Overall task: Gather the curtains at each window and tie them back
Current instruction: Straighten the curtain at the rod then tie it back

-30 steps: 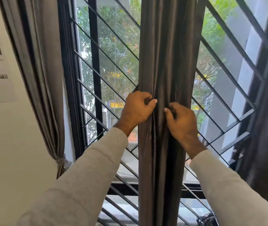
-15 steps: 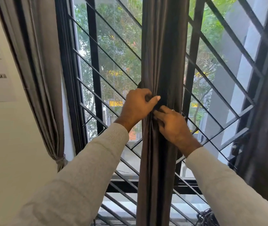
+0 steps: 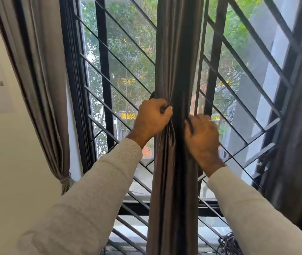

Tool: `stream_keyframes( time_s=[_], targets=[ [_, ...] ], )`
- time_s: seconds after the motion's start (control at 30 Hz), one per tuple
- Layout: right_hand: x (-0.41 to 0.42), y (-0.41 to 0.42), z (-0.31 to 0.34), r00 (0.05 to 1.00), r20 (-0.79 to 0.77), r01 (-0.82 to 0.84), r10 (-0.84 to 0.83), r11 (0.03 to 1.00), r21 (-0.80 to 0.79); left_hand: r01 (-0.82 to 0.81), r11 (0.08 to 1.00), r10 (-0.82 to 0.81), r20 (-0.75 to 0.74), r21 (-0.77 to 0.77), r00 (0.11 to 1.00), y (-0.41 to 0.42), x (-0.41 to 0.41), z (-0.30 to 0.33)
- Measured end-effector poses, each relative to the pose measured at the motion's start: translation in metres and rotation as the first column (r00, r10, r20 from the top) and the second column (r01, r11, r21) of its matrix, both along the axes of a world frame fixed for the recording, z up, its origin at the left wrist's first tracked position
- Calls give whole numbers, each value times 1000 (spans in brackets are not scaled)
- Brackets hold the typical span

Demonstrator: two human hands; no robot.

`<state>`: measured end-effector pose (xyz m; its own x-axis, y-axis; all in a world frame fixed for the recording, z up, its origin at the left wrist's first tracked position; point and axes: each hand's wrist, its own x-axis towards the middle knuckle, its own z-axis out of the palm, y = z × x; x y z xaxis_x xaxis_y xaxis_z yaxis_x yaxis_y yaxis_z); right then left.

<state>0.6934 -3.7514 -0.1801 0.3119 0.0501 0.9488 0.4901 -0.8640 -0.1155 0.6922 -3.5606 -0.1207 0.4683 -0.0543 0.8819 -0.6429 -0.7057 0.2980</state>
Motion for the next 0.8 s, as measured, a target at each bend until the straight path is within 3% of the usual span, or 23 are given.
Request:
stream_keyframes(
  time_s=[0.1,0.27,0.37,0.43,0.53,0.63,0.7,0.8],
  targets=[
    [-5,16,-7,997,-70,-42,28,979,-198,15,1000,-15,-10,-4,1000,-3,-3,1],
    [-11,22,-12,985,-117,-151,127,963,-225,88,995,-88,-11,-43,996,-3,-10,0],
    [-6,15,-8,965,-141,-253,222,931,-265,45,998,-47,-43,-53,998,1,-9,1],
    [1,5,-5,933,-141,-351,330,923,-161,23,998,-27,-56,-65,998,6,-7,2],
    [17,-8,-4,938,-94,-308,333,928,212,20,998,-23,-62,-52,998,11,-6,3],
    [24,-12,8,811,-324,-254,488,791,556,33,999,-35,-58,-43,998,11,-9,4],
    [22,-10,15,759,-365,-249,539,758,603,33,999,-35,-61,-35,997,11,-10,5],
    [14,-6,10,893,-218,-231,393,818,527,27,999,-29,-66,-34,997,12,-9,5]
  ],
)
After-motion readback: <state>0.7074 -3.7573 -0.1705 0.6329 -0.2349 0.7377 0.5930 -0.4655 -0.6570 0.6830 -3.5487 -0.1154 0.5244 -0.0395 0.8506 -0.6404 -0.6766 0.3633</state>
